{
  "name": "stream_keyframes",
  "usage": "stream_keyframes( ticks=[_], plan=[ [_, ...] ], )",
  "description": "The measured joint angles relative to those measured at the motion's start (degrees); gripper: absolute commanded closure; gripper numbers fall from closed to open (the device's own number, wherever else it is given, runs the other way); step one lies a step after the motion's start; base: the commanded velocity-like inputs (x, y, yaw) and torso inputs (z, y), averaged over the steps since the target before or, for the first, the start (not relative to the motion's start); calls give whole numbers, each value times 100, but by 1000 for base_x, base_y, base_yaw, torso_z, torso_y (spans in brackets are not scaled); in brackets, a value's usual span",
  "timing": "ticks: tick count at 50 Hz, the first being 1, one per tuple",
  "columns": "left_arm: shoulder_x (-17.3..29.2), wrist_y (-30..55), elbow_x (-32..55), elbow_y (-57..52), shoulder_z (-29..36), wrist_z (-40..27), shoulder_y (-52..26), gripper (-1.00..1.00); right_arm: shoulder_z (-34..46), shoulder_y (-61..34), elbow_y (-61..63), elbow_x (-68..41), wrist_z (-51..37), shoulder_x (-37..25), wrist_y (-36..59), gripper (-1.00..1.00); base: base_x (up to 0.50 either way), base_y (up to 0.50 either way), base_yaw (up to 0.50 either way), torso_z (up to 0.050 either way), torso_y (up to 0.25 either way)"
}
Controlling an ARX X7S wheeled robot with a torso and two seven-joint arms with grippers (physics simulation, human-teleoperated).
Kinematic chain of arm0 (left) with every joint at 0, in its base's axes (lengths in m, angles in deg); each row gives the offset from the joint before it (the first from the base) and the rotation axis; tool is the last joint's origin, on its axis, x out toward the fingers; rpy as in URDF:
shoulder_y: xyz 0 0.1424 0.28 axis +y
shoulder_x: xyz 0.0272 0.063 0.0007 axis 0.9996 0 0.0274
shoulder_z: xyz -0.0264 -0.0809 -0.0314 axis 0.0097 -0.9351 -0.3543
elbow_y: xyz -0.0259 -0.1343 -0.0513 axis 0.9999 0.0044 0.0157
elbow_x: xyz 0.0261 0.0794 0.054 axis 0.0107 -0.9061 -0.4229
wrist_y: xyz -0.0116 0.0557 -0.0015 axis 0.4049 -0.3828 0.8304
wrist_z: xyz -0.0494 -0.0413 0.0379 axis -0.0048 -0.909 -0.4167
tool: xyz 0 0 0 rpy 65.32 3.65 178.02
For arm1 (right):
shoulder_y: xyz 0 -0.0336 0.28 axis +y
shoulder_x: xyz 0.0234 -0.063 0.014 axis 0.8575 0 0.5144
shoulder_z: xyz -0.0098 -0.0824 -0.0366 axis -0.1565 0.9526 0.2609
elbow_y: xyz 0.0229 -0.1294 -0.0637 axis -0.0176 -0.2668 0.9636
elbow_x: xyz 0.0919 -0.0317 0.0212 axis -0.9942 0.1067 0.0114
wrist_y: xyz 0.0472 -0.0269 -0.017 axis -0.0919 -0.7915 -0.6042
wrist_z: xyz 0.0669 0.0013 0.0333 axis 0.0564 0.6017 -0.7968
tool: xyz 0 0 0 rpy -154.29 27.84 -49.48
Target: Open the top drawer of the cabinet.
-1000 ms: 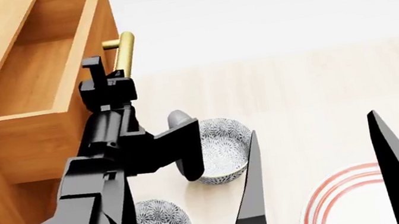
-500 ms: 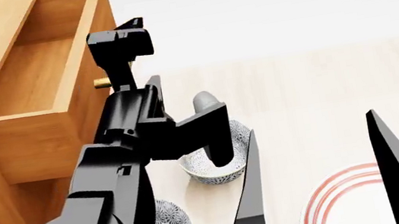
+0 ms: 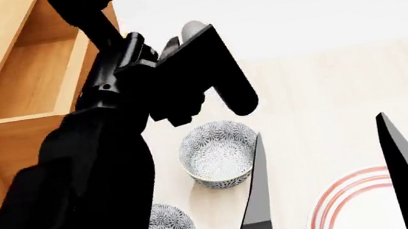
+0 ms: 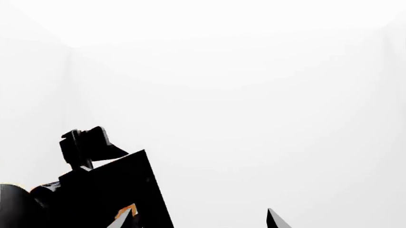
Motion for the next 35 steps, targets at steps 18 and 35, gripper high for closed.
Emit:
stream_keyframes(
  ticks=[18, 35],
  plan=[
    [-96, 1049, 2927, 909, -2200, -356, -1868, -100, 116, -140, 28, -54, -106, -37, 109, -100, 0, 0, 0, 0, 0],
    [-123, 437, 7198, 4228, -397, -1466, -4205, -100, 177, -200, 51, -111, -192, -101, 154, -100, 0, 0, 0, 0, 0]
  ],
)
